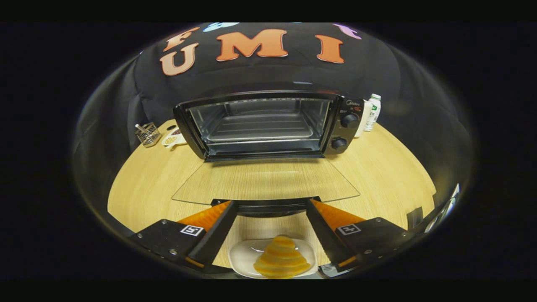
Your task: Open the toaster oven, put the food inside, and close the toaster oven door.
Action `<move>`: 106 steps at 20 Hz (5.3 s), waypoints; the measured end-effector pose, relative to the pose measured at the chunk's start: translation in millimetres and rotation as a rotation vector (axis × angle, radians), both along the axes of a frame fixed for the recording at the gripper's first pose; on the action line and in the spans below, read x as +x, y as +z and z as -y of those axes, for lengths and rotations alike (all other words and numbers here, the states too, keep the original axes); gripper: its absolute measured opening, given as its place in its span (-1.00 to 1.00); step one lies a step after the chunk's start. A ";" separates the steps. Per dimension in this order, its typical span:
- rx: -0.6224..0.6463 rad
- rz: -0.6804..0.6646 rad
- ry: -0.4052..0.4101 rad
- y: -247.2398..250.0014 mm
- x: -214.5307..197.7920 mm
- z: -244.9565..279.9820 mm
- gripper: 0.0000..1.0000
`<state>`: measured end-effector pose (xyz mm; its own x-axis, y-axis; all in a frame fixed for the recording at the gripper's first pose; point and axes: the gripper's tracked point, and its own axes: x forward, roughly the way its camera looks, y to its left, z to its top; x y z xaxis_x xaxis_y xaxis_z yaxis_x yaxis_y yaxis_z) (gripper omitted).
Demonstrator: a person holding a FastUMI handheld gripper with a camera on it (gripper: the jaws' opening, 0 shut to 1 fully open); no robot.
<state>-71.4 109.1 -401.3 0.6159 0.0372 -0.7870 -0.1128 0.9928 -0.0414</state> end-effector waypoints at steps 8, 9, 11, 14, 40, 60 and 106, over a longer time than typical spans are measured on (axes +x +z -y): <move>-0.038 -0.068 -0.001 -26.9 -12.1 5.7 0.99; -0.049 -0.065 -0.001 -25.2 -13.0 6.7 0.99; -0.066 -0.054 -0.003 -17.2 -14.5 11.9 0.99; -0.065 -0.035 -0.028 -1.3 -20.6 17.7 0.99; -0.097 -0.190 -0.144 -13.7 -167.1 23.4 0.99; -0.096 -0.258 -0.156 -45.2 -170.0 22.6 0.01; 0.728 -0.087 -0.323 12.9 100.2 -91.6 -0.07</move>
<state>28.8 200.7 -388.4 0.6216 0.3902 -0.6793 0.2122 0.7508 0.6255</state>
